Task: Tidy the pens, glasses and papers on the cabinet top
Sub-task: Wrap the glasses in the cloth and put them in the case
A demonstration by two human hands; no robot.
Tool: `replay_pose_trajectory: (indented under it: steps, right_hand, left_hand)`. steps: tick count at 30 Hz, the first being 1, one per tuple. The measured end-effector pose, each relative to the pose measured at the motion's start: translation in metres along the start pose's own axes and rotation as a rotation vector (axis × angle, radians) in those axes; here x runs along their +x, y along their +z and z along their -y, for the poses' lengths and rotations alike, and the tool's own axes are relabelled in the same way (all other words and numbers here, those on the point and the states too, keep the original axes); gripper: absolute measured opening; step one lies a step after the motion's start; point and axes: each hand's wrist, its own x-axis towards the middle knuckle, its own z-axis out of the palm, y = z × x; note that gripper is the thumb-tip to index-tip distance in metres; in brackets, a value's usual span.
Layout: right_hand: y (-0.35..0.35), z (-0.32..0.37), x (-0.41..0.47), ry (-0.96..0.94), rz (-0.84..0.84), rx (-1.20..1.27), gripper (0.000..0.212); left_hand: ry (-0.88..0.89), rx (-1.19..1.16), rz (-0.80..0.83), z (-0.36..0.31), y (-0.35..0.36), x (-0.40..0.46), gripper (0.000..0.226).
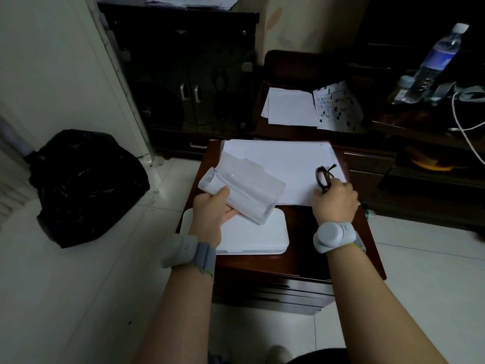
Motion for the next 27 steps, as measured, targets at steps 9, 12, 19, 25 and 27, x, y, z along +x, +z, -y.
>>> replay_pose_trajectory:
  steps: [9, 12, 19, 25, 27]
  right_hand:
    - [0.004, -0.005, 0.016, -0.083, 0.018, -0.047, 0.027]
    - [0.004, -0.004, 0.014, -0.173, 0.062, -0.067, 0.036]
    - [0.000, -0.001, 0.011, -0.211, 0.086, 0.027, 0.041]
    - [-0.012, 0.009, 0.009, 0.184, 0.003, 0.342, 0.037]
    - [-0.009, 0.009, 0.011, 0.252, 0.096, 0.396, 0.051]
  left_hand:
    - [0.007, -0.006, -0.004, -0.001, -0.001, 0.002, 0.013]
    - [0.002, 0.003, -0.015, -0.001, -0.001, 0.002, 0.007]
    - [0.003, 0.005, -0.005, -0.001, -0.002, 0.001, 0.006]
    - [0.002, -0.009, 0.002, -0.001, -0.001, 0.001, 0.006]
    - [0.007, -0.017, 0.003, -0.001, -0.002, 0.001, 0.007]
